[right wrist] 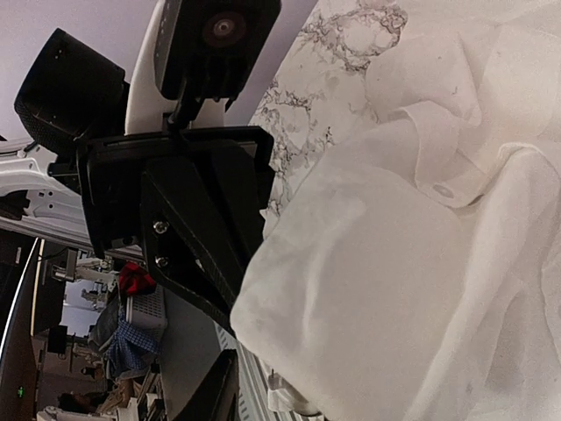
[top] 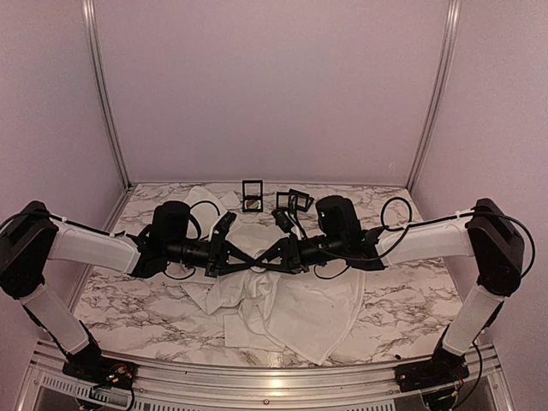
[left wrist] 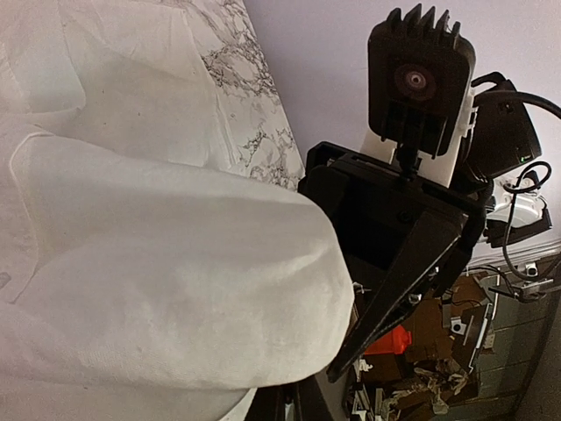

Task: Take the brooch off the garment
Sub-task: Open the brooch with the flattened clothing.

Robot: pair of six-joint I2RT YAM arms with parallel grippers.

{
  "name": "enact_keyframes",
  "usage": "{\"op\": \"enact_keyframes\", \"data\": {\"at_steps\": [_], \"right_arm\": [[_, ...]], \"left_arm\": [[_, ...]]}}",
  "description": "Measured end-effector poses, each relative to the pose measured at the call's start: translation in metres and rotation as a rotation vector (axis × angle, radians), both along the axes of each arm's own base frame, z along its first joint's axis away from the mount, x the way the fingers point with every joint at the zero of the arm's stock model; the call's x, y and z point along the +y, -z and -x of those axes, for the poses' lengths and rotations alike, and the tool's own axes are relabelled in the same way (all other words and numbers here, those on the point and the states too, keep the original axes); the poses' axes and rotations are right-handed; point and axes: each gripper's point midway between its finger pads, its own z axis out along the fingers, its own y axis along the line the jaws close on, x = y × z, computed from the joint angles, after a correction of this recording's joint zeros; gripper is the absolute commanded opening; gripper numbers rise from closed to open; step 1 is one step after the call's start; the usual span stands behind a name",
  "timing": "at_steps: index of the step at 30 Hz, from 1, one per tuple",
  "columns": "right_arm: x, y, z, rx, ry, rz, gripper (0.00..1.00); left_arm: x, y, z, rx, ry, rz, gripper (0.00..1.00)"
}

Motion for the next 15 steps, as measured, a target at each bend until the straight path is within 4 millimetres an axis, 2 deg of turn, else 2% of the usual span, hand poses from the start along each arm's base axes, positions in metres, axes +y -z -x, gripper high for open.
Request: {"op": "enact_keyframes", "data": {"at_steps": [4,15], "right_arm": [[0.0000,-0.0035,-0.0029,0.014,0.008,-0.019,0.29],[-0.0012,-0.0035,-0.0038,0.033,0.019,-0.030,0.19]], "left_arm": [[-0.0001,-0.0031,-0.0012,-0.020,-0.003,-0.002,0.00],[-0.0012,-0.0051,-0.0003,-0.042,0.001,-0.010,0.00]]}}
